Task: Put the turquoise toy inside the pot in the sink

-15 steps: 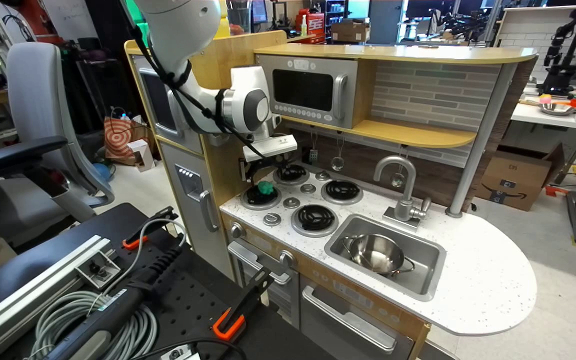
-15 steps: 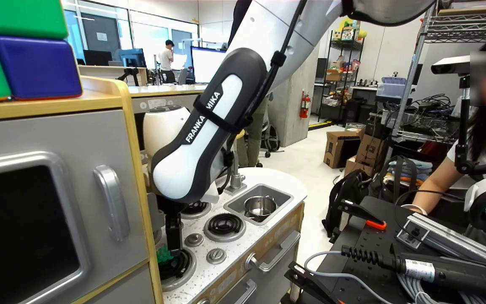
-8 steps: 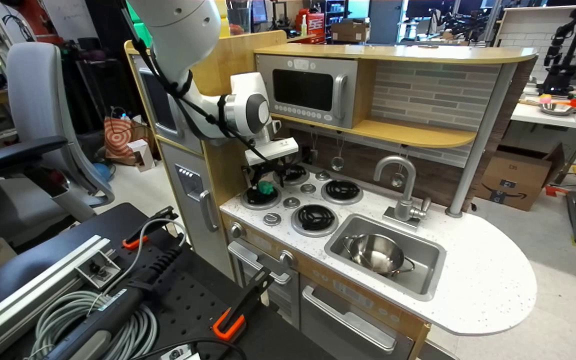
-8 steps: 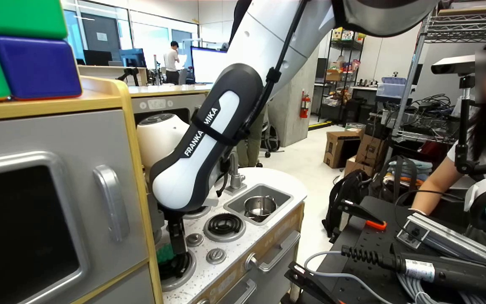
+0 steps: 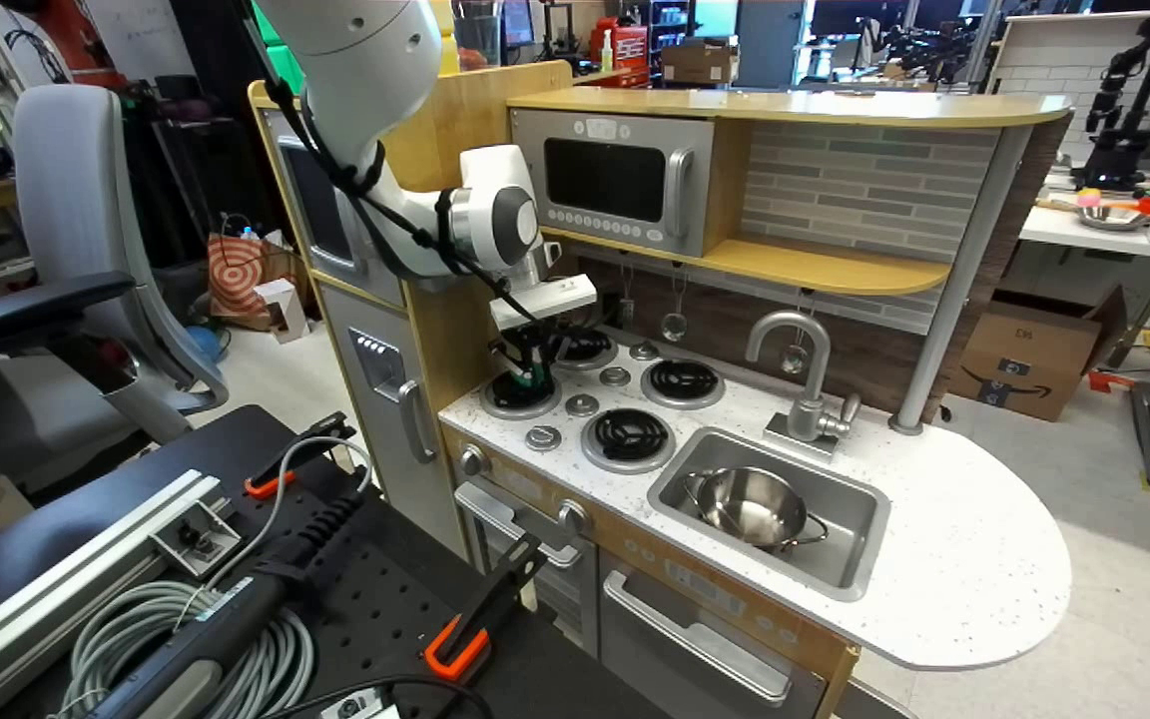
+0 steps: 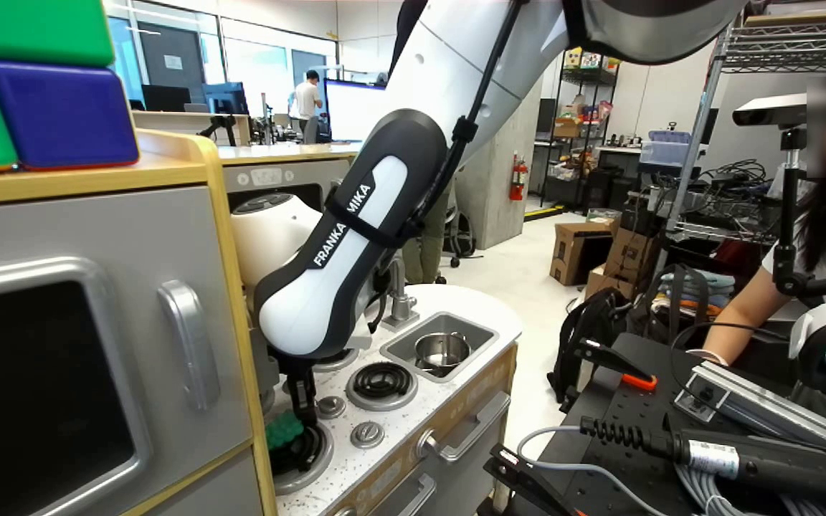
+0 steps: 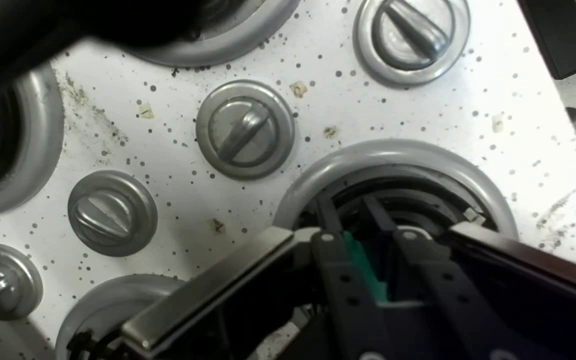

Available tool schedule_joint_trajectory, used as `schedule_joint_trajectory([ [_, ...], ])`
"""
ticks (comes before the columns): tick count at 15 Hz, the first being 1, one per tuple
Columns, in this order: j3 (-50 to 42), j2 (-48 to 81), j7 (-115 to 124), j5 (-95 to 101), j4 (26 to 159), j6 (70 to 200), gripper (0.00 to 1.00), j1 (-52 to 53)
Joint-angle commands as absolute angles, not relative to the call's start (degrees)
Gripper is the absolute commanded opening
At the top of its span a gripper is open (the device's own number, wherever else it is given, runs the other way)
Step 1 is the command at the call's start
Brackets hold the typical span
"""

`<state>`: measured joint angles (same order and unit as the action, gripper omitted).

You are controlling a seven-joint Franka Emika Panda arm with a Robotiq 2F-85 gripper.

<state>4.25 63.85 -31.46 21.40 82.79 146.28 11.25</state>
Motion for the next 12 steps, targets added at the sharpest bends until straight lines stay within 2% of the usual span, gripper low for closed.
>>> schedule_joint_trajectory([
  [1, 4.04, 66.67, -29.9, 22.14, 78.22, 144.14, 0.0, 12.44],
  [5, 5.86, 62.39, -31.04, 20.92, 83.24, 144.58, 0.03, 9.82],
  [12, 4.81, 46.02, -25.43, 18.47, 105.04, 147.53, 0.03, 2.24],
])
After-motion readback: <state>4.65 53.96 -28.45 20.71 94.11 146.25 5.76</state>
